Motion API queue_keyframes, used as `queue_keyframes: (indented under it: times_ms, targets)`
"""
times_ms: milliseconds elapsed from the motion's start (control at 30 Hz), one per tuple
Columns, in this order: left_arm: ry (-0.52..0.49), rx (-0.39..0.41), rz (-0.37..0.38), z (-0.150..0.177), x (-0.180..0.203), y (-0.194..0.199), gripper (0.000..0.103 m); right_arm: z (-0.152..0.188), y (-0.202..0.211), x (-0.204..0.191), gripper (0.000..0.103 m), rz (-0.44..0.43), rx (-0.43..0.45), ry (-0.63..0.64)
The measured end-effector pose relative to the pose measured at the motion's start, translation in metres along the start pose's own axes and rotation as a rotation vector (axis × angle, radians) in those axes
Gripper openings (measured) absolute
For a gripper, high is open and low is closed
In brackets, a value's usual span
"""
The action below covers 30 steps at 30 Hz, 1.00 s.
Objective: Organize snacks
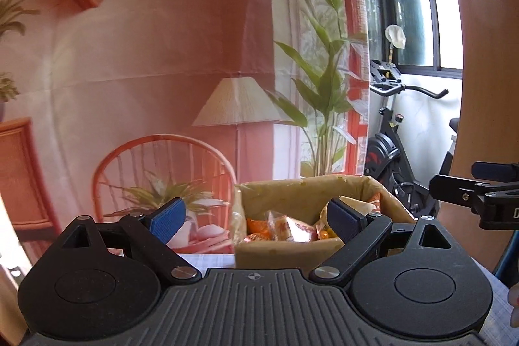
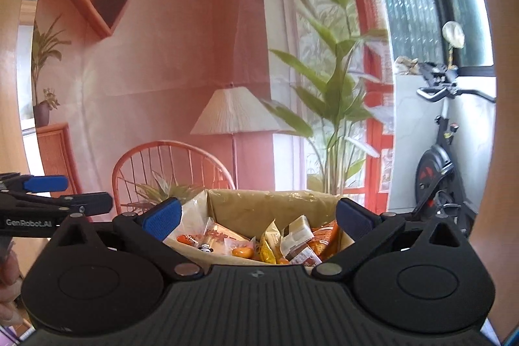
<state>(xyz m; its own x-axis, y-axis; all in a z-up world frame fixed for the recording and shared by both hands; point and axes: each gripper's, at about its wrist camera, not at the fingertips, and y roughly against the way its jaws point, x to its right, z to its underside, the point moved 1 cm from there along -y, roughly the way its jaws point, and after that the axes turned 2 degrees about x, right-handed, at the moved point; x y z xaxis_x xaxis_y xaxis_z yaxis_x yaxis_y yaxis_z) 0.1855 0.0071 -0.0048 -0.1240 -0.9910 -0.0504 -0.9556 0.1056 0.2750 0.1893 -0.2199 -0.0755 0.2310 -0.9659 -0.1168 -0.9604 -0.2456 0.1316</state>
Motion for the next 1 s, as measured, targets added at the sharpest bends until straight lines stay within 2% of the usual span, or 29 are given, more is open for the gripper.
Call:
queue_keyframes:
  times_ms: [200,467,1000]
  targets:
    - [-0.004,0.017,-0.053,-0.005,-0.006,0.042,0.095,-0.007,0.040,-0.017,0.103,0.003,0.015,-0.015]
    - [0.023,0.047,-0.082,-0.013,-0.016,0.082,0.095,-0.014,0.078,-0.036,0.103,0.008,0.048,-0.010]
    - [0.045,0.030,-0.090,-0.008,-0.023,0.088,0.095,-0.012,0.089,-0.044,0.103,0.005,0.050,-0.005]
